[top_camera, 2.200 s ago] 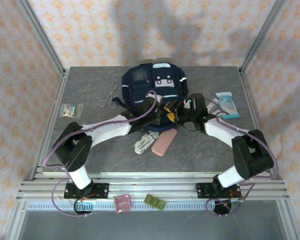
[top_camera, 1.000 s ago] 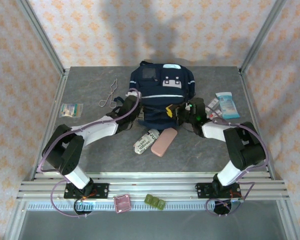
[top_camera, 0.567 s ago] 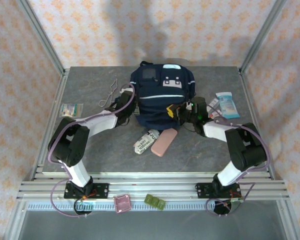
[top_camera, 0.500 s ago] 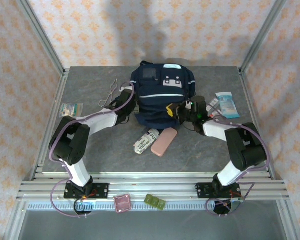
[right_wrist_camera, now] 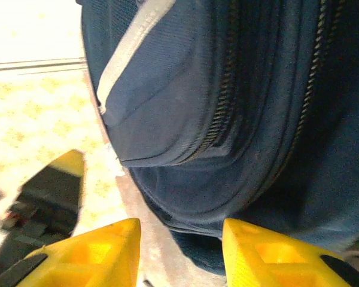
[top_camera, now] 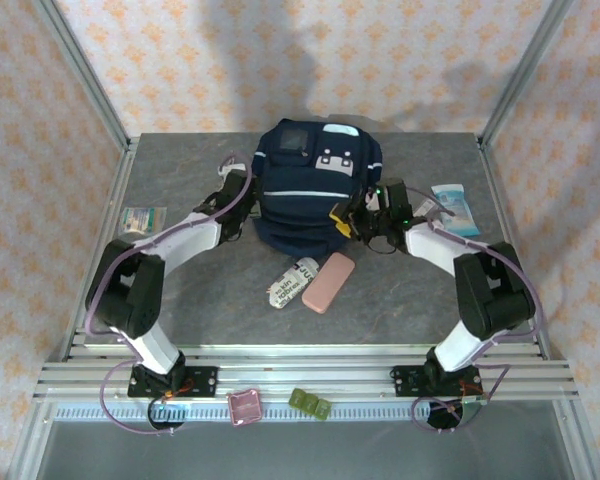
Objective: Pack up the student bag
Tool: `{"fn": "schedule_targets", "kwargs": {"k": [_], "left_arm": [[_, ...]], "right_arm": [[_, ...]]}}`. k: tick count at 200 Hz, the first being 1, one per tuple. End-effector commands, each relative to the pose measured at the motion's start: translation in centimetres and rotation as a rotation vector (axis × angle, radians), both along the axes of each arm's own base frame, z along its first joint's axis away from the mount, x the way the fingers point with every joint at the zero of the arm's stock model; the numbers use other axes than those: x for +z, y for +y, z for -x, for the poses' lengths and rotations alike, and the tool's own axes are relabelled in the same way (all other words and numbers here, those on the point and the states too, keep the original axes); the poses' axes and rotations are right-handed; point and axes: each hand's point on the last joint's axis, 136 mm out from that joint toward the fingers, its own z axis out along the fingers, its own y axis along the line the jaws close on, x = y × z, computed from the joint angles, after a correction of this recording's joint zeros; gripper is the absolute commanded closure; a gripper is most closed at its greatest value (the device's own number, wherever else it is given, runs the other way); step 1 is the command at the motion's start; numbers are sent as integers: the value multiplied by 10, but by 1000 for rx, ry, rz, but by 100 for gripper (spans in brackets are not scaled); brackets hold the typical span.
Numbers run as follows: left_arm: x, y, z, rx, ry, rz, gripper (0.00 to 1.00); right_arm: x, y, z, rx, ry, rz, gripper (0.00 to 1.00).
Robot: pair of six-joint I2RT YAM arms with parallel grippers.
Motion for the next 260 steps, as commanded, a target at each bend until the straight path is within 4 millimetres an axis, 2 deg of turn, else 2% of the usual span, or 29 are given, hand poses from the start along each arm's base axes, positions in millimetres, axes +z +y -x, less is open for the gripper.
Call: {"fn": "schedule_targets", "kwargs": {"k": [1, 36, 58, 74, 77, 80, 96, 118, 142, 160, 181, 212, 248, 251, 260], "left_arm": [[19, -18, 11, -94, -34, -20, 46], [29, -51, -8, -228, -53, -16, 42], [18, -68, -33, -275, -10, -52, 41], [6, -72, -53, -267, 15, -95, 41], [9, -73, -56, -267, 9, -97, 41], [-4, -74, -60, -271, 32, -106, 41], [-27, -76, -76, -264, 79, -120, 42], [-61, -64, -87, -216, 156, -118, 45], [-83, -54, -72, -198, 225, -109, 54], [-95, -43, -50, -187, 275, -125, 67], [-110, -28, -20, -153, 336, -143, 72], [-120, -19, 17, -153, 382, -124, 74], [-131, -16, 43, -165, 438, -126, 74], [-121, -18, 42, -168, 414, -116, 74], [-115, -23, 45, -180, 400, -118, 74]], "right_arm": [[4, -23, 7, -18, -57, 93, 60], [-5, -46, 9, -93, -56, 127, 57], [-7, -52, 8, -122, -56, 130, 56], [-9, -59, 3, -153, -62, 143, 56], [-10, -61, 3, -158, -63, 145, 56], [-10, -61, 2, -160, -64, 147, 56], [-14, -63, -2, -169, -58, 150, 56], [-23, -65, -11, -189, -47, 159, 56], [-33, -69, -28, -229, -42, 187, 56], [-43, -71, -45, -252, -34, 206, 56], [-55, -68, -62, -255, -20, 209, 56], [-62, -58, -87, -244, -19, 189, 57], [-69, -44, -112, -217, -20, 164, 58], [-69, -42, -114, -213, -24, 163, 58], [-69, -39, -120, -204, -26, 161, 58]]}}
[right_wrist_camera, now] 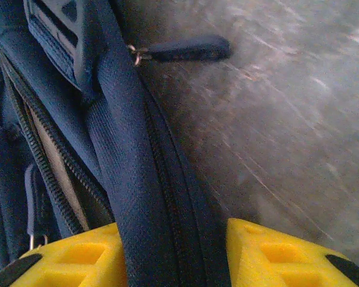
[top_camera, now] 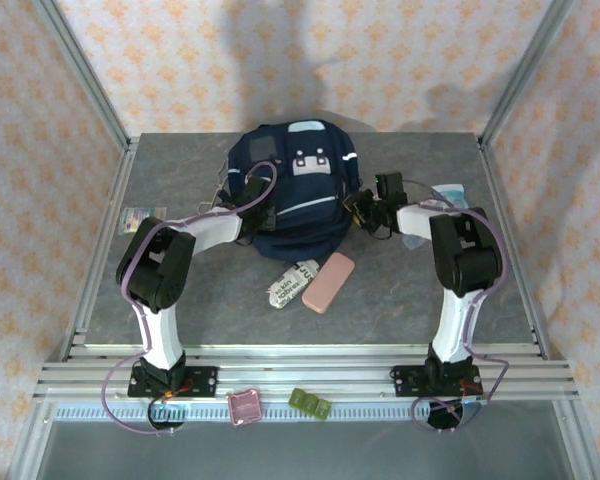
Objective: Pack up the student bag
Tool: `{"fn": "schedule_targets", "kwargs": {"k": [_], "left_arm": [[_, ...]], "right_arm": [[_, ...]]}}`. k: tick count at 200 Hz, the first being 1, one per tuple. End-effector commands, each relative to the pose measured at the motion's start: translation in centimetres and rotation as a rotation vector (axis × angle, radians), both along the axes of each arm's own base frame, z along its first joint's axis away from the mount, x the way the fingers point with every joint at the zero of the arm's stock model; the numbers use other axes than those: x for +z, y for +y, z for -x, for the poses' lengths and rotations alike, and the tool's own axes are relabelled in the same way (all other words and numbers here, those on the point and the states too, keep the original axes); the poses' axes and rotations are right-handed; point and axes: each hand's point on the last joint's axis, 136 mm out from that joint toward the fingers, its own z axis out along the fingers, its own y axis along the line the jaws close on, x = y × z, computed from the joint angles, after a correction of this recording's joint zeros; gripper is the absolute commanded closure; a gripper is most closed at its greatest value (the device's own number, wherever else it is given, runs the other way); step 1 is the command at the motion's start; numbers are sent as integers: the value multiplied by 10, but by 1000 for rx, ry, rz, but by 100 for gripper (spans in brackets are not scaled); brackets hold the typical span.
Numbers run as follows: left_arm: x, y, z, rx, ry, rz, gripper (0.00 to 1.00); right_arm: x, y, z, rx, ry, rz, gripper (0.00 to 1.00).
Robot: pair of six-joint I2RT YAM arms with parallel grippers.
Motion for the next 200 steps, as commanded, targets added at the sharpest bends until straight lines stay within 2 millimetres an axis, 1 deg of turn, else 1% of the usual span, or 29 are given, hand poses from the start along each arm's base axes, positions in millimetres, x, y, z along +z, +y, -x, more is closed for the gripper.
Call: {"fn": "schedule_targets", "kwargs": {"k": [1, 10, 26, 34, 48, 58, 64, 77, 87, 93, 112, 126, 160, 184, 200], "left_arm": [[-31, 10, 51, -9, 179, -67, 74], [-21, 4, 50, -25, 149, -70, 70], [7, -7, 42, -59, 73, -61, 54], [24, -14, 38, -81, 29, -49, 49], [55, -29, 31, -137, -54, -28, 43], [72, -43, 31, -199, -105, -26, 41], [80, -51, 31, -236, -129, -30, 39], [88, -64, 32, -309, -158, -54, 37], [88, -73, 35, -371, -168, -87, 35], [88, -76, 37, -393, -177, -113, 32], [82, -84, 38, -460, -176, -179, 31], [74, -86, 36, -491, -159, -231, 31], [58, -88, 24, -534, -148, -347, 30], [44, -93, 18, -568, -121, -376, 30], [39, -97, 15, -583, -118, -385, 30]], "right_arm": [[11, 7, -26, 0, -58, -18, 58], [12, 9, -30, 4, -62, -23, 58], [16, 11, -34, 8, -66, -26, 57], [19, 11, -33, 15, -67, -22, 57], [26, 10, -29, 26, -77, -8, 57], [32, 6, -25, 30, -81, 18, 56], [35, 4, -21, 32, -82, 36, 55], [42, -3, -10, 41, -93, 66, 54], [49, -7, -1, 47, -103, 80, 53], [54, -10, 5, 49, -109, 87, 53], [68, -19, 24, 47, -134, 100, 52], [81, -24, 34, 45, -160, 110, 51], [106, -26, 54, 55, -210, 93, 51], [112, -29, 64, 52, -223, 93, 51], [109, -31, 68, 49, -215, 105, 51]]}}
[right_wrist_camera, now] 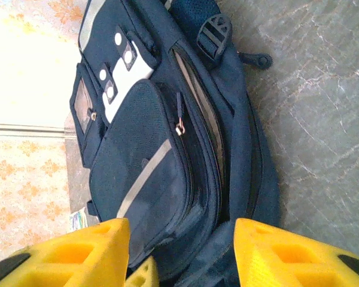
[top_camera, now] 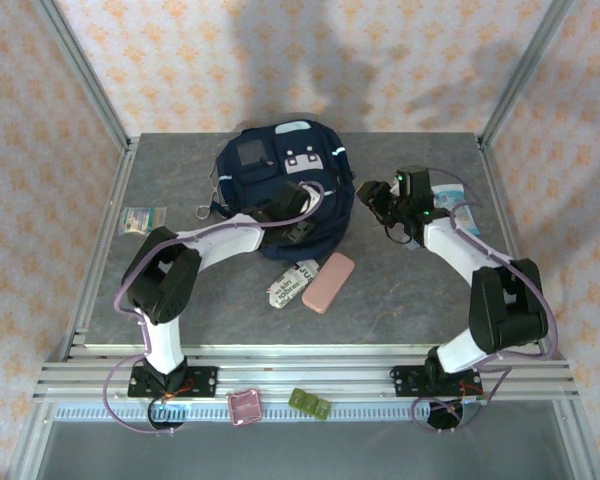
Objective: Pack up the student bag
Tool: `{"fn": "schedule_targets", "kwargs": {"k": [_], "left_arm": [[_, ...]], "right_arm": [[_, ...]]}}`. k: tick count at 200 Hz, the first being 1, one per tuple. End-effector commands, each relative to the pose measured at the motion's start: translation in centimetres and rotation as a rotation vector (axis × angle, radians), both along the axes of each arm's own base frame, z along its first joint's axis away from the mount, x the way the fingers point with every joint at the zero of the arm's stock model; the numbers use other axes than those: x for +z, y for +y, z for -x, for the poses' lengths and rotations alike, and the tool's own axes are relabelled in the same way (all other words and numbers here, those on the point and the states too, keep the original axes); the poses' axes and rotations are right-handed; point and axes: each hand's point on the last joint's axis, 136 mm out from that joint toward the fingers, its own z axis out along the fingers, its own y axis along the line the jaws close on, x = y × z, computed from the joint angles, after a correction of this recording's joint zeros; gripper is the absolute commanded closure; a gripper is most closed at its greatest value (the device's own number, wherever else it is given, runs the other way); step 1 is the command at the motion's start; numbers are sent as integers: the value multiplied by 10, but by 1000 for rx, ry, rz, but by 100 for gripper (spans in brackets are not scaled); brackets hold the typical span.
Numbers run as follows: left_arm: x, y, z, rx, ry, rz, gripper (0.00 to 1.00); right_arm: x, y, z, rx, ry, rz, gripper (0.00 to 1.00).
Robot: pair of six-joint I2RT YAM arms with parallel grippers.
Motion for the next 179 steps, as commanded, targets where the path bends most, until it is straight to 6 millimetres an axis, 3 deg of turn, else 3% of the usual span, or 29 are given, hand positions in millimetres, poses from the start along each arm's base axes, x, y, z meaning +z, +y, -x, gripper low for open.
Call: {"fn": "schedule_targets", "kwargs": {"k": [1, 17, 21, 37, 62, 85, 104, 111, 128, 153, 174, 179], "left_arm": [[1, -4, -7, -43, -18, -63, 30], [6, -8, -10, -53, -32, -52, 30], [-8, -9, -9, -64, -6, -69, 30], [-14, -10, -10, -71, 4, -79, 30], [-23, 6, -22, -10, -39, -181, 33], [-33, 12, -28, 3, -30, -233, 48], [-36, 9, -33, 4, -14, -217, 78], [-36, 9, -35, 8, -10, -204, 83], [-24, 4, -38, 12, -24, -165, 100], [13, 1, -44, 41, -66, -74, 100], [56, 1, -49, 67, -120, 39, 100], [79, 3, -49, 73, -154, 76, 100]], "right_arm": [[-5, -8, 9, -10, 11, 38, 51], [-13, -10, 12, -14, 29, 39, 51], [-14, -9, 13, -11, 32, 37, 51], [-19, -9, 14, -13, 42, 29, 51], [-21, -7, 15, -10, 49, 20, 52], [-18, -7, 16, -12, 44, 9, 52], [-19, -8, 19, -13, 45, 6, 52], [-20, -8, 21, -15, 47, 7, 52], [-25, -10, 28, -18, 58, 10, 52], [-34, -14, 41, -19, 77, 19, 52], [-41, -18, 54, -19, 93, 40, 52], [-42, -19, 56, -19, 96, 48, 52]]}}
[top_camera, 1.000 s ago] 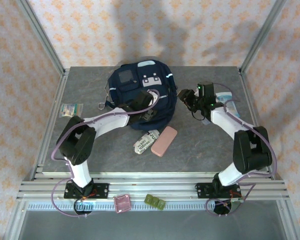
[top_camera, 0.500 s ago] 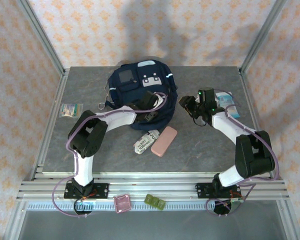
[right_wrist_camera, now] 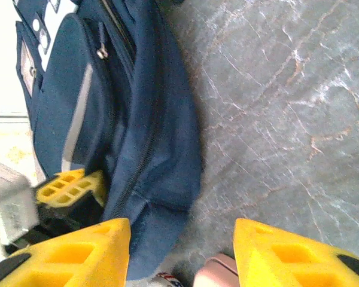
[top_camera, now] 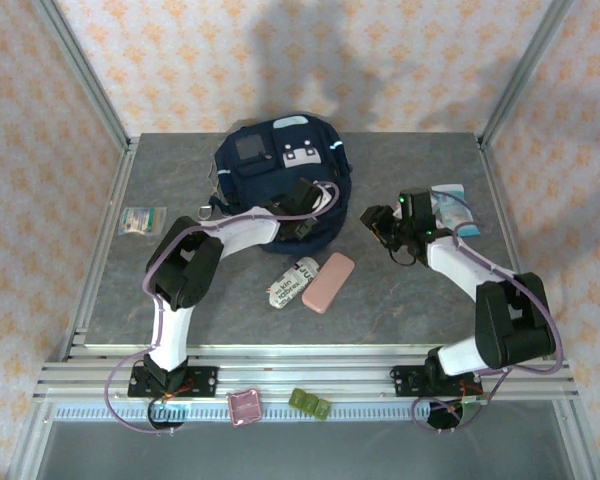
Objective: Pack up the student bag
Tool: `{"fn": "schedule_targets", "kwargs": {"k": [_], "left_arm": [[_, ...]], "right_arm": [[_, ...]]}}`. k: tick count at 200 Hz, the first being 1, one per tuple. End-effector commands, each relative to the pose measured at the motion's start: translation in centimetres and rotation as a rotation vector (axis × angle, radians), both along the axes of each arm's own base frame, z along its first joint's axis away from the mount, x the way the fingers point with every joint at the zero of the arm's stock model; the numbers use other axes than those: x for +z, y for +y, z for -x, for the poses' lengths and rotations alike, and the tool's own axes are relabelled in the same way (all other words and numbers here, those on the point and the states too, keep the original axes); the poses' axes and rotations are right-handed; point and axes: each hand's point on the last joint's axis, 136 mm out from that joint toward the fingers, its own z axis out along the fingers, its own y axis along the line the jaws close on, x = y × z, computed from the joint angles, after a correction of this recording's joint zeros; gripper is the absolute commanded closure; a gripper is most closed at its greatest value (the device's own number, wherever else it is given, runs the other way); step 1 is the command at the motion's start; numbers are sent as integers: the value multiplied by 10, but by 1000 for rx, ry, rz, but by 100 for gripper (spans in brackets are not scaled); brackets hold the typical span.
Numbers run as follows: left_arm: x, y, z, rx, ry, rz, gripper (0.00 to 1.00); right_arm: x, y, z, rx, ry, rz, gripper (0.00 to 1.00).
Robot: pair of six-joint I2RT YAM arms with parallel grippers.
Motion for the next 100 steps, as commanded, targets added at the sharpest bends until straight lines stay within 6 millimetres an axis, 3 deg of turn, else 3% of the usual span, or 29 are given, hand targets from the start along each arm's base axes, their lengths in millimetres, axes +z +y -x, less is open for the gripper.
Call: {"fn": "schedule_targets", "kwargs": {"k": [1, 22, 42, 58, 100], "left_arm": [[94, 14, -20, 99, -148, 177, 100], [131, 24, -24, 128, -211, 232, 100], [149, 31, -28, 156, -232, 246, 100], [156, 31, -30, 164, -227, 271, 100], [161, 25, -35, 169, -217, 298, 100]], "right_arm": [[2, -8, 10, -11, -10, 27, 52], [1, -10, 22, 0, -11, 67, 52], [-2, 0, 36, 51, -8, 92, 51], [-9, 15, 50, 114, 15, 117, 49], [-32, 51, 90, 246, 98, 246, 28]]}}
